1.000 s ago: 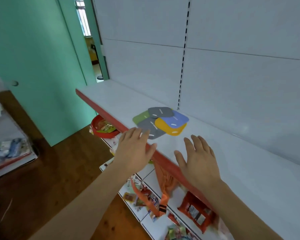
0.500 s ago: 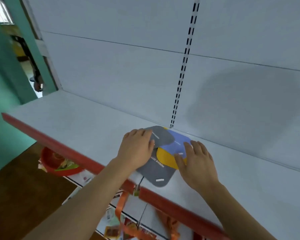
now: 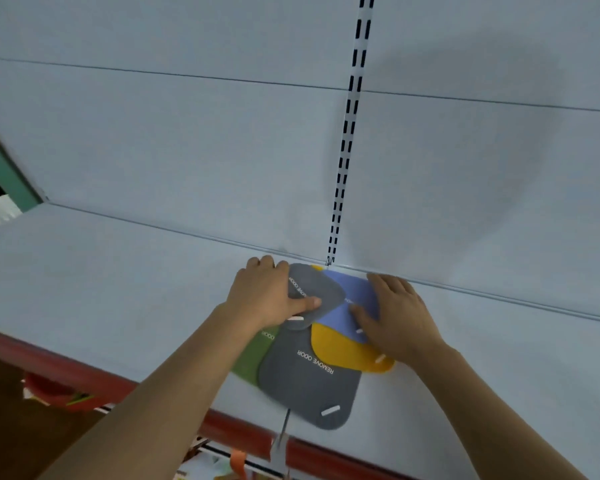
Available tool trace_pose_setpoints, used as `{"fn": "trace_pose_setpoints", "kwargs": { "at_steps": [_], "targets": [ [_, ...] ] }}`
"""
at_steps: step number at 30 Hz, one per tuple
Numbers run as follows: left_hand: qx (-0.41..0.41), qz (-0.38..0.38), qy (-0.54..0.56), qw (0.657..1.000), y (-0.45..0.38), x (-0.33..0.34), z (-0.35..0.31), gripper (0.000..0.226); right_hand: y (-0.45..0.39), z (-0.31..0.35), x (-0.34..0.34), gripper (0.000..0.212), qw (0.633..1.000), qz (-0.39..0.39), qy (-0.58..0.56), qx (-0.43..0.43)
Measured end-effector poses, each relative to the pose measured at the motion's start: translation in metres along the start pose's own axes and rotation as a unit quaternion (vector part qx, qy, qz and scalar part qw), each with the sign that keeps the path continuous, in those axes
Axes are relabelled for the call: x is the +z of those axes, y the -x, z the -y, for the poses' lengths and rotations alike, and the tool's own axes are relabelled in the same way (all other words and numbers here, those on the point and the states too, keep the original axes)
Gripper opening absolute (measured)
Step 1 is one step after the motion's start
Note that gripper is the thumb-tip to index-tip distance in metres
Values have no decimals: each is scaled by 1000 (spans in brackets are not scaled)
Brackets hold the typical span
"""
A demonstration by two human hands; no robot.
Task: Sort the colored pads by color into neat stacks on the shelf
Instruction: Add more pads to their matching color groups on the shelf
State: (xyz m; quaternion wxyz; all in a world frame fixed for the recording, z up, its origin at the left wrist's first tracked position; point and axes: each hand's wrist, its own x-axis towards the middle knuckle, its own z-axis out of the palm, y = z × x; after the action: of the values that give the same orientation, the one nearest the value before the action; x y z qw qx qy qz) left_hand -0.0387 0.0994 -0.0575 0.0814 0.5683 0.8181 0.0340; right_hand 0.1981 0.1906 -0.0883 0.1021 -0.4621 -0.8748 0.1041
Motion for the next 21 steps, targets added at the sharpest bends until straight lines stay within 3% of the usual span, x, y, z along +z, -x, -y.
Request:
{"fn": "trace_pose_setpoints", "kwargs": {
  "at_steps": [6, 10, 14, 17, 21],
  "targets": [
    [-4, -43, 62, 997, -5, -9, 0, 96, -17, -4, -11, 81, 992, 39, -111, 38],
    [24, -100, 35, 994, -2, -11, -5, 67, -24, -2, -11, 37, 994, 51, -90, 34],
    [10, -79, 141, 987, -5, -17, 8, 20, -21, 1, -13, 18, 993, 3, -112, 25],
    [8, -53, 196, 979, -5, -25, 16, 21, -14, 0, -21, 7, 986, -41, -159, 35],
    [30, -88, 229, 969, -2, -41, 20, 19, 7, -2, -40, 4, 975, -89, -200, 26]
  ]
}}
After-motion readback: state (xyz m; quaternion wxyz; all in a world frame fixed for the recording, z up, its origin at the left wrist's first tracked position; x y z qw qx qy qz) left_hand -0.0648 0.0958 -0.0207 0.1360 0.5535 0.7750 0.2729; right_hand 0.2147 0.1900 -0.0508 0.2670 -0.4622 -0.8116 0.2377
